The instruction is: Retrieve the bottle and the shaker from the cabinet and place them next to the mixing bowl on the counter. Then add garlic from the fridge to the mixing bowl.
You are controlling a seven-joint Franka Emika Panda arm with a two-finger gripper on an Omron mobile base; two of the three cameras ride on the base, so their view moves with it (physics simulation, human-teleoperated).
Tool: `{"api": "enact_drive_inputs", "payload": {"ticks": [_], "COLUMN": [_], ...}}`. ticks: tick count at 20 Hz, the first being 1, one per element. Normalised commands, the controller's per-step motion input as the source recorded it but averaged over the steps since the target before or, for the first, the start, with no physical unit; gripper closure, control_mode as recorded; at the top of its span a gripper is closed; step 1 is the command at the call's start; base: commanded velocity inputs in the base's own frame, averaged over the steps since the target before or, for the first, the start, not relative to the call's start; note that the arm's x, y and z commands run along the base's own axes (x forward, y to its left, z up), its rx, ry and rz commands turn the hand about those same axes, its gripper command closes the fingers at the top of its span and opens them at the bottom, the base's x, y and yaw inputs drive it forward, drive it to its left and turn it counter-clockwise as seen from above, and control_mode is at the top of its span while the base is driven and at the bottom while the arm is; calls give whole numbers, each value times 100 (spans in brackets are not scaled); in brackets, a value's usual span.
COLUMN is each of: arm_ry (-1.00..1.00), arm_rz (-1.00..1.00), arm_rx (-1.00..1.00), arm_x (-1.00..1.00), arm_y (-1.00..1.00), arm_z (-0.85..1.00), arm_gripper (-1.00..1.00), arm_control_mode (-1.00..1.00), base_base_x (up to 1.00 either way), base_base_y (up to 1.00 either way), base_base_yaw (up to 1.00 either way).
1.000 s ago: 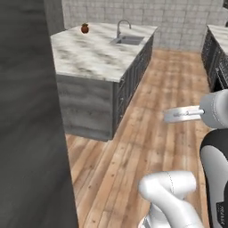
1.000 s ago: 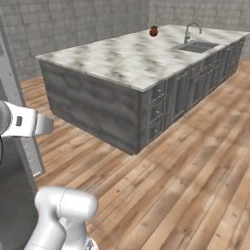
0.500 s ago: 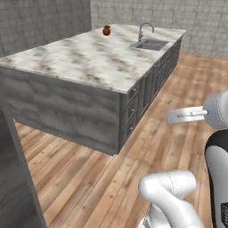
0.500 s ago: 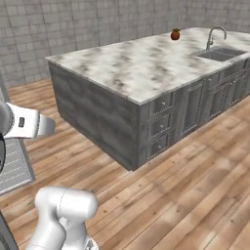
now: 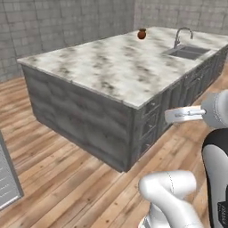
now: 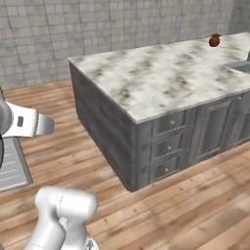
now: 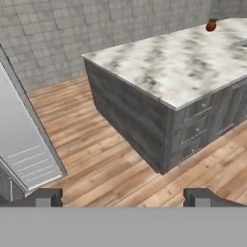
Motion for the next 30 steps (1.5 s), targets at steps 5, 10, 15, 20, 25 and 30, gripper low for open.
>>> {"api": "enact_drive_inputs", "payload": {"ticks": [5,10,15,20,25,30], "arm_ry": [0,0,0,0,0,0], "arm_rz": [0,0,0,0,0,0], "arm_rx": [0,0,0,0,0,0], "arm_x": [0,0,0,0,0,0], "arm_y": [0,0,0,0,0,0], "arm_z": [0,0,0,0,0,0], "arm_gripper": [-100,-100,-100,-100,-100,-100], "arm_control_mode": [100,100,100,100,100,100], "base_base_x": [75,62,50,49,72,89], "base_base_y": [-76,-57,-2,-3,-67,-92], "base_base_yaw": [63,72,94,90,61,38]}}
